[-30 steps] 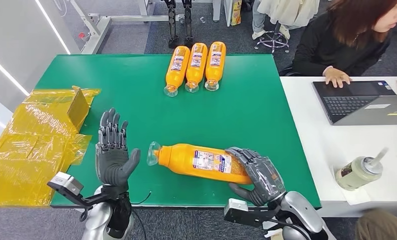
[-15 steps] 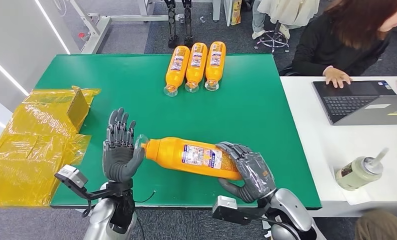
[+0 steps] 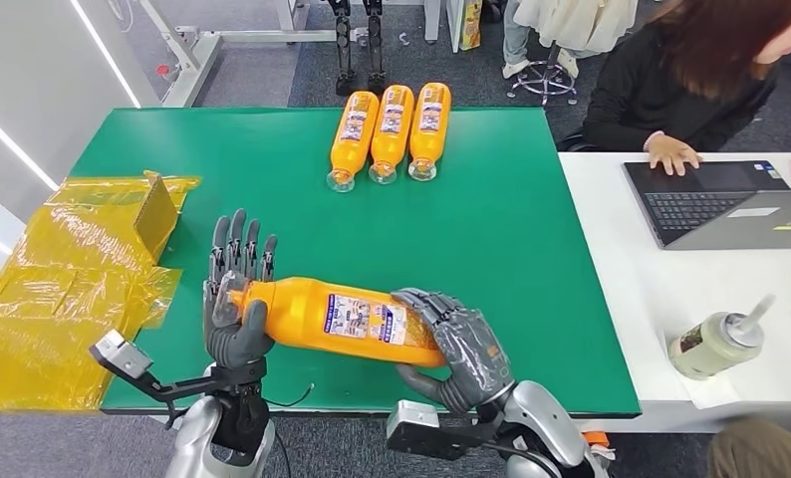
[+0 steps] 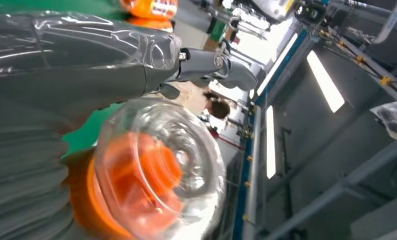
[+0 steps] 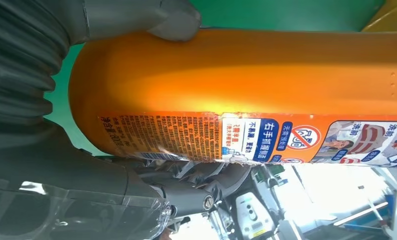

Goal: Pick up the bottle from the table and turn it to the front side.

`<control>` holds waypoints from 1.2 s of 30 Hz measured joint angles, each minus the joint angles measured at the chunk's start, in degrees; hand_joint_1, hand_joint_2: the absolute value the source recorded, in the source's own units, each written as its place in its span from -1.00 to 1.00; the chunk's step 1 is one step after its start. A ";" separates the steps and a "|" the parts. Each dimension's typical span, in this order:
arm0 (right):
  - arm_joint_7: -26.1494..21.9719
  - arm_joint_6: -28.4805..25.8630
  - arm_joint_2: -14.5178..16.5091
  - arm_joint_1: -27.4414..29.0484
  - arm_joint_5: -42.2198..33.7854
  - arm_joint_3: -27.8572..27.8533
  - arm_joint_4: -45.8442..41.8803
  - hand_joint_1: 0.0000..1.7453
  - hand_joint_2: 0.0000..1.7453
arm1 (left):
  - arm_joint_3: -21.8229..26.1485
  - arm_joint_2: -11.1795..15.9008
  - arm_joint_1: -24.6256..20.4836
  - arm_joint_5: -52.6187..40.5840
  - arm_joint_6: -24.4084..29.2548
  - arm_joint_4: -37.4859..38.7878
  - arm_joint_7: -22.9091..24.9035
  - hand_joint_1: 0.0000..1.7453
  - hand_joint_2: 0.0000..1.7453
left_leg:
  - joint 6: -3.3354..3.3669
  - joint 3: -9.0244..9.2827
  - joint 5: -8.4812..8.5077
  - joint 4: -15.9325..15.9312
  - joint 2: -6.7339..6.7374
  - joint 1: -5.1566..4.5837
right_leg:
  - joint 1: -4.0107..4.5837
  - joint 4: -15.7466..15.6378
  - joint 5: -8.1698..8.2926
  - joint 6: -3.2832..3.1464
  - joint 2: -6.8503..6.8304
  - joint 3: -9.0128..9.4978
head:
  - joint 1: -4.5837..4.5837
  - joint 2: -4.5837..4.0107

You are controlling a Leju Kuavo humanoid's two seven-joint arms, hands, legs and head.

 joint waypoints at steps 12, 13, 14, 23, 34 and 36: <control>2.64 1.15 4.62 1.10 3.03 1.51 -0.48 1.00 1.00 | -0.08 -0.21 -0.43 4.12 -2.63 -0.01 1.09 0.93 1.00 | 0.00 0.01 0.00 0.01 0.01 0.00 | -0.01 -0.01 0.00 0.00 0.01 -0.02 | -0.01 0.00; 2.86 1.27 4.80 1.24 3.31 1.49 -0.68 1.00 1.00 | -0.14 -0.28 -0.56 4.21 -2.65 0.01 1.11 0.96 1.00 | 0.00 0.01 0.00 0.01 0.01 0.00 | -0.01 -0.01 0.00 0.00 0.01 -0.02 | -0.01 0.00; 3.10 1.35 4.94 1.41 3.61 1.47 -0.90 1.00 1.00 | -0.23 -0.34 -0.71 4.32 -2.67 0.03 1.12 0.98 1.00 | 0.00 0.01 0.00 0.01 0.01 0.00 | -0.01 -0.01 0.00 0.00 0.01 -0.02 | -0.01 0.00; 4.52 1.89 5.67 3.75 6.47 0.81 -2.98 -0.55 1.00 | -1.61 -0.49 -2.57 5.55 -2.79 1.19 1.22 1.00 1.00 | 0.00 0.01 0.00 0.01 0.02 -0.01 | 0.00 -0.01 0.00 0.00 0.02 -0.03 | 0.00 0.00; 4.02 2.07 6.40 5.49 7.15 1.41 -5.38 -1.00 1.00 | -1.95 -0.94 -5.09 5.82 -2.32 4.23 1.51 1.00 1.00 | 0.00 0.01 0.00 0.01 0.06 0.00 | 0.00 0.00 0.00 0.00 0.05 -0.03 | -0.01 0.00; 3.85 1.81 6.49 5.57 7.08 1.42 -5.60 -1.00 1.00 | -1.95 -0.95 -5.20 5.97 -2.20 4.48 1.48 1.00 1.00 | 0.00 0.01 0.00 0.01 0.06 0.00 | 0.00 -0.01 0.00 0.00 0.05 -0.04 | 0.00 0.00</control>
